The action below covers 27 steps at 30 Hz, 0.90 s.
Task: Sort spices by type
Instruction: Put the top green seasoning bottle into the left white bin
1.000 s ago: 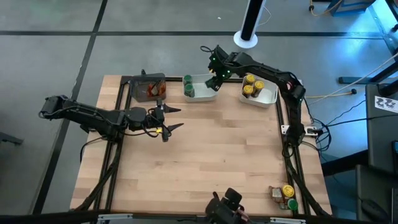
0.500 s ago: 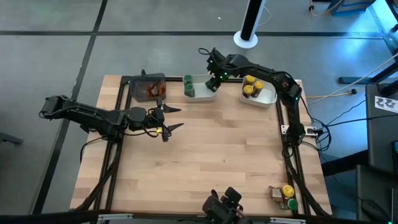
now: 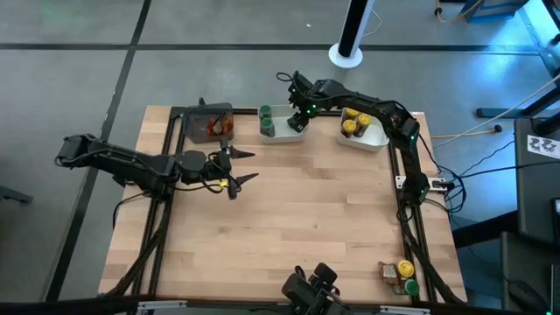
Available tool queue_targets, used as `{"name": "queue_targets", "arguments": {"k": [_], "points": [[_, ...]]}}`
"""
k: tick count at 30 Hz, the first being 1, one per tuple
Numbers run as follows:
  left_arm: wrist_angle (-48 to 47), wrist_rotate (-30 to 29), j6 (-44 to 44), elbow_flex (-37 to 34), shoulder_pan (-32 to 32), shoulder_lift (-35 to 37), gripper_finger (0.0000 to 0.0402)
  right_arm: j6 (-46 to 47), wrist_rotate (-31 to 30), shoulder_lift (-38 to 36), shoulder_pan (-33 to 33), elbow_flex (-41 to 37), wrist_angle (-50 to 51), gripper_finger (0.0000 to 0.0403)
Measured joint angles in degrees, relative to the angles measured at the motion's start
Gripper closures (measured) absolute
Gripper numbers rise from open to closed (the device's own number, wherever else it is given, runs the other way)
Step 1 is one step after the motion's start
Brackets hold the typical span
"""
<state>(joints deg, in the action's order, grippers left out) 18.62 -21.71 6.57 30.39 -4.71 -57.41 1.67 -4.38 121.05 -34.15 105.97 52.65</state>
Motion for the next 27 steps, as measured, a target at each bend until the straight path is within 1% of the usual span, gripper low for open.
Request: {"name": "queue_targets", "arguments": {"k": [3,7,10,12,17,27], "points": [[0.0,0.0,0.0,0.0,0.0,0.0,0.0121,-0.4,-0.1,0.0,0.0,0.0,-0.2,0.0188],[0.0,0.0,0.1,0.0,0.0,0.0,0.0121,-0.4,-0.1,0.1,0.0,0.0,-0.5,0.0159],[0.0,0.0,0.1,0.0,0.0,0.0,0.0121,-0.5,-0.1,0.2,0.0,0.0,-0.3,0.0152],[0.0,0.0,0.1,0.0,0.0,0.0,0.0121,-0.6,-0.1,0.2,0.0,0.0,-0.3,0.0156],[0.0,0.0,0.1,0.0,0.0,0.0,0.0121,-1.2,-0.1,0.2,0.0,0.0,0.1,0.0194],[0.0,0.0,0.4,0.0,0.0,0.0,0.0121,-2.6,-0.1,0.2,0.0,1.4,2.3,0.0194]]}}
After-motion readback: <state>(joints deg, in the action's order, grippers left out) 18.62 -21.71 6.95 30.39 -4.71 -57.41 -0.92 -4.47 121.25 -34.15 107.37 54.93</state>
